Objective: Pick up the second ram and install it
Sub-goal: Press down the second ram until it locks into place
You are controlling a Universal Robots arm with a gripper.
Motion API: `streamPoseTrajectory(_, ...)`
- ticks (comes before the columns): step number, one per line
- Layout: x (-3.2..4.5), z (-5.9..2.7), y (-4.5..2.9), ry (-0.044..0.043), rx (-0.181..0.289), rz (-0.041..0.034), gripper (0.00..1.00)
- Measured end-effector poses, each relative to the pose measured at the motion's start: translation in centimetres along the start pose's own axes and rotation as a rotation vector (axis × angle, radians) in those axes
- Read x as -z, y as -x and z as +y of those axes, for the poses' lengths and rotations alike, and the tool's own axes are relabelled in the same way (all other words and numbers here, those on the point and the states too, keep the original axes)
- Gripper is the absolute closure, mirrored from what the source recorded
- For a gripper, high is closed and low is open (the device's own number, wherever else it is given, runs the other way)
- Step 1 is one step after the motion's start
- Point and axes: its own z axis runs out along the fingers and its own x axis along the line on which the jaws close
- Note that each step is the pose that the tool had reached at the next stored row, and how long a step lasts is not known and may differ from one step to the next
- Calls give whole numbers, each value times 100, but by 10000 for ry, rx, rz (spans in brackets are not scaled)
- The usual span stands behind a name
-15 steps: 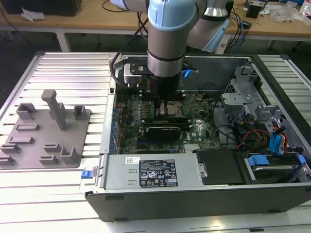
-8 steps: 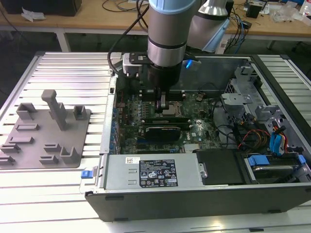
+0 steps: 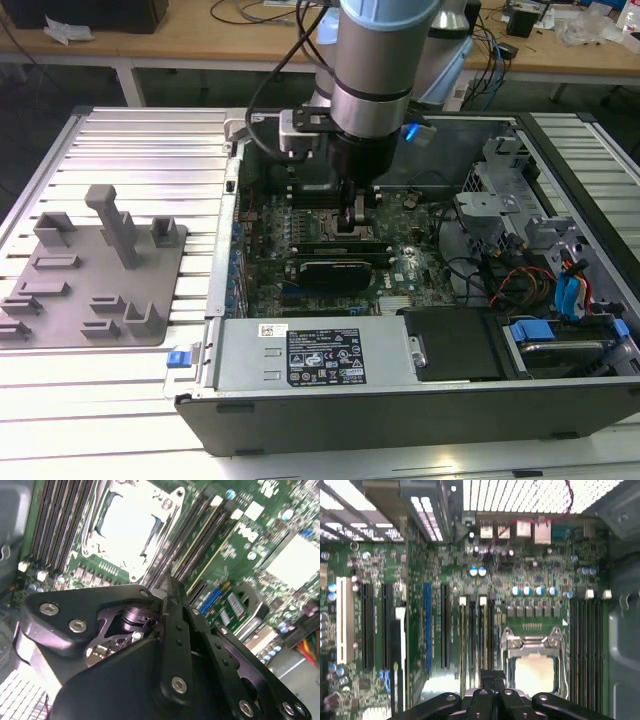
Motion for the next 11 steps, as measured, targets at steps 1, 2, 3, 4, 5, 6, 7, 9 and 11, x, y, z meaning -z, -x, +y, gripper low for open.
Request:
streamPoseTrajectory(1, 0, -11, 0, 1, 1, -1, 92)
streamPoseTrajectory(2, 0, -17, 0, 1, 1, -1, 92)
streamPoseTrajectory(3, 0, -20, 1, 1, -1, 0, 92)
streamPoseTrajectory(4, 0, -21, 1, 1, -1, -1, 92)
streamPoseTrajectory(5, 0, -22, 0, 1, 0, 0, 92)
streamPoseTrajectory(6, 0, -23, 0, 1, 0, -1, 92)
streamPoseTrajectory(7, 0, -25, 1, 1, -1, -1, 92)
streamPoseTrajectory(9, 0, -27, 1, 2, 0, 0, 92)
streamPoseTrajectory(11, 0, -32, 1, 1, 0, -1, 92)
